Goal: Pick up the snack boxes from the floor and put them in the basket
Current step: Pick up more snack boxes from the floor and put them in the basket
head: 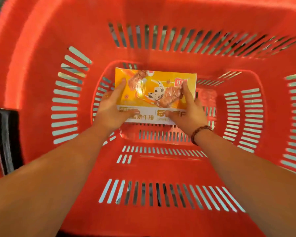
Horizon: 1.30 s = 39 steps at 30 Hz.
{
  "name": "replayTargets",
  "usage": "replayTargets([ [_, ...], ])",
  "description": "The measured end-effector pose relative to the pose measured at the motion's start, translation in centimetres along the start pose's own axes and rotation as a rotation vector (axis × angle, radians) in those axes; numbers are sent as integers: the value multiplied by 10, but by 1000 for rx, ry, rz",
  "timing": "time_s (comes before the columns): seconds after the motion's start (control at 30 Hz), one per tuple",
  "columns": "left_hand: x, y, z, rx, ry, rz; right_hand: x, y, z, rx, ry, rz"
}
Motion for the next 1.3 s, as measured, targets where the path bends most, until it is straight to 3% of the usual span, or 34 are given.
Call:
replayTargets([
  [0.17,6,-2,19,-91,-121,-77,13,-14,-15,93,-42,-5],
  [0.3,26,-23,57,-163,-126,-70,48,-42,-41,23,-70,52],
  [0.5,89,-62,160,-6,79,-112,120,-110,-80,-44,-148,212],
  [0.6,123,-86,221,52,250,-116,166,-156,-90,-110,-134,320],
  [0.73,175,-106,295,110,346,-165,253,-223,-84,-213,-63,469],
  [0.97,277,-98,435,184,502,-274,416,-333,-33,-332,139,773],
  [1.13,344,-49,523,152,645,-350,512,-391,22,-374,215,979],
  [1.3,405,17,583,147,685,-415,579,-424,90,-420,250,1059],
])
Point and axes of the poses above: each hand's wrist, its own x-axis away from the middle knuckle, its own y-axis out of the palm, z = x × y, the point moved 7 cm from there along -x, towards the middle knuckle, and after that the axes turned 1 degree about -y, right-handed, at the moved point
